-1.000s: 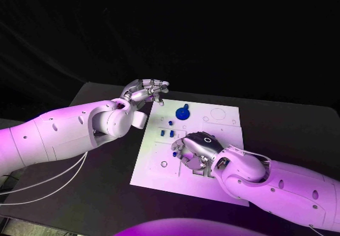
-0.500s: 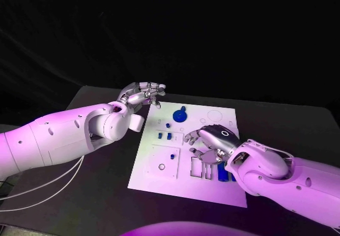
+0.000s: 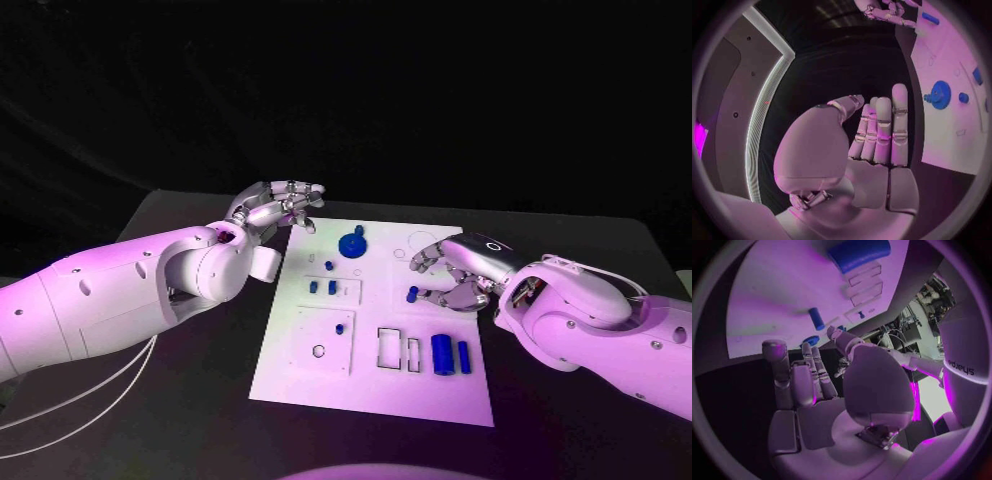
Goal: Assemble the parts on the task board
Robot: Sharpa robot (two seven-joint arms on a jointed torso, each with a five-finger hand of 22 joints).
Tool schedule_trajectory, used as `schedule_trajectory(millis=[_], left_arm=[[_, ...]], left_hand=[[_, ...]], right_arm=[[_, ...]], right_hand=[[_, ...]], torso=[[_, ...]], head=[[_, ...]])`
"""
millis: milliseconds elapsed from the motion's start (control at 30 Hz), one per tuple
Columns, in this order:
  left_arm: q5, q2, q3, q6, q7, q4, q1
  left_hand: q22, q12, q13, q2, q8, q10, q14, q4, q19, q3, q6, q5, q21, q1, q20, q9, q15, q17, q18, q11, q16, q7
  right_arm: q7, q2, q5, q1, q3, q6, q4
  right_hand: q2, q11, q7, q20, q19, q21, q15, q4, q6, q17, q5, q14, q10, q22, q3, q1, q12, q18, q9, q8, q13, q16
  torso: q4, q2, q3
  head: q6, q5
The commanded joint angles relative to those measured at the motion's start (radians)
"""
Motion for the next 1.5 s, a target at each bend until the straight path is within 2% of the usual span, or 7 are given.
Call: schedule_trajectory(millis=[33, 100, 467, 667, 1100, 1267, 1500], left_arm=[[-0.004, 0.002, 0.0, 0.02, 0.004, 0.001, 0.0], [-0.004, 0.002, 0.0, 0.021, 0.003, 0.001, 0.0], [-0.004, 0.0, -0.001, 0.023, 0.002, -0.001, 0.0], [-0.004, 0.0, -0.001, 0.024, 0.002, -0.002, 0.0], [-0.004, -0.001, -0.001, 0.025, 0.001, -0.002, 0.0], [-0.004, 0.0, -0.001, 0.026, 0.001, -0.002, 0.0], [-0.004, 0.0, -0.001, 0.027, 0.0, -0.002, 0.0]], left_hand=[[-0.001, 0.006, 0.001, -0.001, -0.002, -0.006, -0.007, -0.005, 0.001, -0.003, -0.008, 0.005, -0.003, -0.002, 0.004, -0.001, 0.001, -0.001, 0.013, -0.003, -0.004, 0.001], [-0.003, 0.01, 0.002, 0.0, -0.001, -0.01, -0.009, -0.005, 0.001, -0.003, -0.009, 0.005, -0.006, -0.002, 0.005, -0.001, 0.002, -0.002, 0.014, -0.002, -0.004, 0.002], [-0.003, 0.01, 0.002, 0.0, -0.001, -0.01, -0.009, -0.005, 0.001, -0.003, -0.009, 0.005, -0.006, -0.002, 0.005, -0.001, 0.002, -0.002, 0.014, -0.002, -0.004, 0.002], [-0.003, 0.01, 0.002, 0.0, -0.001, -0.01, -0.009, -0.005, 0.001, -0.003, -0.009, 0.005, -0.006, -0.002, 0.005, -0.001, 0.002, -0.002, 0.014, -0.002, -0.004, 0.002], [-0.003, 0.01, 0.002, 0.0, -0.001, -0.01, -0.009, -0.005, 0.001, -0.003, -0.009, 0.005, -0.006, -0.002, 0.005, -0.001, 0.002, -0.002, 0.014, -0.002, -0.004, 0.002], [-0.003, 0.01, 0.002, 0.0, -0.001, -0.01, -0.009, -0.005, 0.001, -0.003, -0.009, 0.005, -0.006, -0.002, 0.005, -0.001, 0.002, -0.002, 0.014, -0.002, -0.004, 0.002], [-0.003, 0.013, 0.003, 0.001, 0.001, -0.012, -0.009, -0.004, 0.001, -0.003, -0.009, 0.005, -0.007, -0.003, 0.005, -0.001, 0.002, -0.003, 0.014, -0.002, -0.004, 0.002]], right_arm=[[0.002, 0.0, 0.04, 0.004, 0.0, 0.112, -0.012], [0.005, 0.002, 0.042, 0.005, 0.0, 0.124, -0.017], [0.014, 0.027, 0.037, 0.002, -0.003, 0.139, -0.04], [0.021, 0.043, 0.036, -0.006, -0.004, 0.12, -0.048], [0.013, 0.064, 0.015, -0.018, -0.006, 0.099, -0.062], [-0.009, 0.069, -0.003, -0.021, -0.006, 0.079, -0.067], [-0.036, 0.074, -0.03, -0.026, -0.006, 0.035, -0.066]], right_hand=[[0.003, 0.0, 0.003, 0.001, -0.005, -0.008, 0.008, -0.001, -0.004, -0.004, 0.004, -0.001, -0.007, -0.005, -0.01, 0.017, 0.002, 0.021, -0.001, -0.006, -0.003, -0.005], [0.006, 0.0, 0.003, 0.001, -0.005, -0.009, 0.008, -0.002, -0.002, -0.004, 0.005, -0.002, -0.006, -0.006, -0.012, 0.022, 0.004, 0.021, -0.002, -0.005, -0.004, -0.005], [0.038, -0.005, 0.004, -0.006, 0.03, 0.019, 0.003, -0.004, 0.045, 0.017, 0.012, 0.013, 0.055, 0.015, -0.011, 0.059, 0.044, 0.013, -0.001, 0.014, -0.015, 0.007], [0.058, -0.009, 0.003, -0.008, 0.055, 0.051, -0.001, -0.001, 0.073, 0.024, -0.002, 0.017, 0.091, 0.04, 0.012, 0.072, 0.053, 0.007, -0.002, 0.023, -0.025, 0.011], [0.073, -0.021, -0.005, -0.015, 0.084, 0.099, -0.011, -0.001, 0.104, 0.049, -0.018, 0.026, 0.147, 0.078, 0.054, 0.083, 0.058, -0.003, -0.004, 0.032, -0.036, 0.026], [0.089, -0.031, -0.014, -0.022, 0.103, 0.134, -0.019, -0.002, 0.123, 0.069, -0.049, 0.033, 0.182, 0.106, 0.079, 0.092, 0.063, -0.01, -0.002, 0.042, -0.036, 0.037], [0.115, -0.044, -0.028, -0.031, 0.115, 0.159, -0.029, -0.004, 0.155, 0.084, -0.053, 0.037, 0.218, 0.128, 0.105, 0.099, 0.069, -0.014, 0.009, 0.065, -0.032, 0.046]], torso=[[0.0007, 0.0, 0.0005], [0.0018, 0.0, -0.0021], [0.0024, 0.001, -0.0037], [0.0042, 0.001, -0.0029], [0.0021, 0.001, -0.0015], [0.0029, 0.0, -0.0013], [0.0029, 0.001, -0.0013]], head=[[0.0, -0.003], [0.0, -0.006], [-0.004, -0.004], [-0.007, -0.005], [-0.012, -0.004], [-0.013, -0.007], [-0.013, -0.01]])
